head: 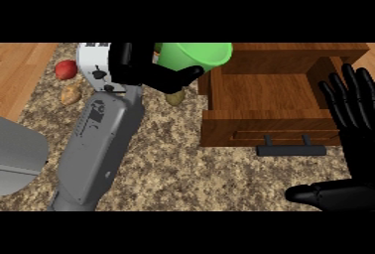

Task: Pick up the cup, place it into the drawer and close the drawer

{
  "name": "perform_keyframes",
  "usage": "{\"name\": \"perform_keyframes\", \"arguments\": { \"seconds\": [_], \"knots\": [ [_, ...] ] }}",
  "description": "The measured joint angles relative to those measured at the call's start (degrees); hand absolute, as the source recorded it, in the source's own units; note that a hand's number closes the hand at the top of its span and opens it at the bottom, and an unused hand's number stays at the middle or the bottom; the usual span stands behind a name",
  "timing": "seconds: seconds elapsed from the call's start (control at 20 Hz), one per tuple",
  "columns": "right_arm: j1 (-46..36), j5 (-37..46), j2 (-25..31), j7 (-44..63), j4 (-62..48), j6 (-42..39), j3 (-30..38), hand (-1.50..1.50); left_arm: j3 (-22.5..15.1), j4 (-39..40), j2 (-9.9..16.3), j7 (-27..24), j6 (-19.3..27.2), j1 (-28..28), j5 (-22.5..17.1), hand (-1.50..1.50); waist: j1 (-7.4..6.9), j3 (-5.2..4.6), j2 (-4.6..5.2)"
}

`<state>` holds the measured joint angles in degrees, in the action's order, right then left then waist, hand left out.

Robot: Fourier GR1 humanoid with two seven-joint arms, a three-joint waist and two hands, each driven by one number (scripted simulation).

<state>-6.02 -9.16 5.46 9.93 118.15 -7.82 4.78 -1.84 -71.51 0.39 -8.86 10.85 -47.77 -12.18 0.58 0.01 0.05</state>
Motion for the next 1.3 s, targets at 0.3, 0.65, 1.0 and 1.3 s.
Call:
{"name": "perform_keyframes", "arguments": {
  "seconds": [0.3,0.65,1.0,1.3],
  "knots": [
    [0.8,-0.3,0.3,-0.2,0.4,-0.5,0.4,-1.5,-1.3,8.1,-0.2,0.2,2.3,-6.6,0.5,1.5,0.17,0.01,0.03],
    [0.0,-0.5,0.4,-1.6,-1.7,-1.2,0.8,-1.5,-4.5,20.6,-0.4,-2.9,7.1,-15.1,-3.5,1.5,0.8,0.02,0.19],
    [0.4,-1.3,0.9,-1.9,-1.8,-1.8,1.4,-1.5,-10.3,31.7,-0.4,-7.7,10.8,-19.8,-10.7,1.5,1.57,0.02,0.33],
    [-0.2,-0.8,0.4,-2.6,-2.2,-1.9,0.6,-1.5,-14.5,40.7,-0.4,-11.0,10.5,-23.2,-14.8,1.5,2.58,0.04,0.66]
  ]
}}
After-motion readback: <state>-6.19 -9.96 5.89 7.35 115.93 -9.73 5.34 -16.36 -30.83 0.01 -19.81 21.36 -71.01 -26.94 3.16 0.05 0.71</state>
